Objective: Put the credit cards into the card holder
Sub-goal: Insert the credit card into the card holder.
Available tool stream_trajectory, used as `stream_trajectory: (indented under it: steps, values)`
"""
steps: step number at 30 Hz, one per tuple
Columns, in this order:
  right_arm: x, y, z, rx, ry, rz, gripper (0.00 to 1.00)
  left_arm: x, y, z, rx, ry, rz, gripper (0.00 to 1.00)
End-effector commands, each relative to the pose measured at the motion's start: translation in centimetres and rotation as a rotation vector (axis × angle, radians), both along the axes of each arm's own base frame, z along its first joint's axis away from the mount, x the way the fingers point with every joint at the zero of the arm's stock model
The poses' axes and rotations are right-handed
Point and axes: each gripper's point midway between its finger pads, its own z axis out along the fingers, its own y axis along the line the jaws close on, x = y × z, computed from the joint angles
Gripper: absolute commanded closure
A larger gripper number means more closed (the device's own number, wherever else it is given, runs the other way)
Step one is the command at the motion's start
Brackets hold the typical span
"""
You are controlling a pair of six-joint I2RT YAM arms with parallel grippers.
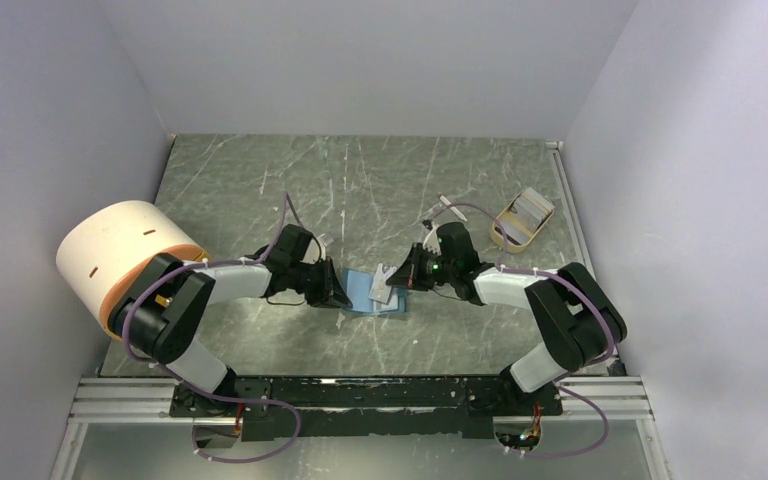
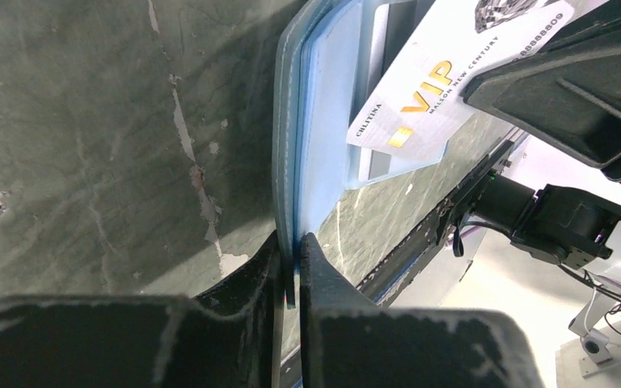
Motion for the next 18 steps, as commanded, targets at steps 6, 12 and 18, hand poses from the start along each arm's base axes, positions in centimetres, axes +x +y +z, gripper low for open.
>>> stream_trajectory:
  steps: [6,12,18]
  values:
    - [-0.1,0.0,-0.9,0.021,0.020,-0.041,1.00,-0.8,0.3,-0.5,-0.013,0.014,-0.014,0.82]
    - [-0.6,0.6,-1.2,0.046,0.042,0.002,1.00,-1.0,0.1,-0.6,-0.021,0.018,-0.033,0.88]
    - [-2.0,0.8,-2.1,0.056,0.089,0.047,1.00,-0.9,0.0,-0.6,-0.024,0.020,-0.035,0.91]
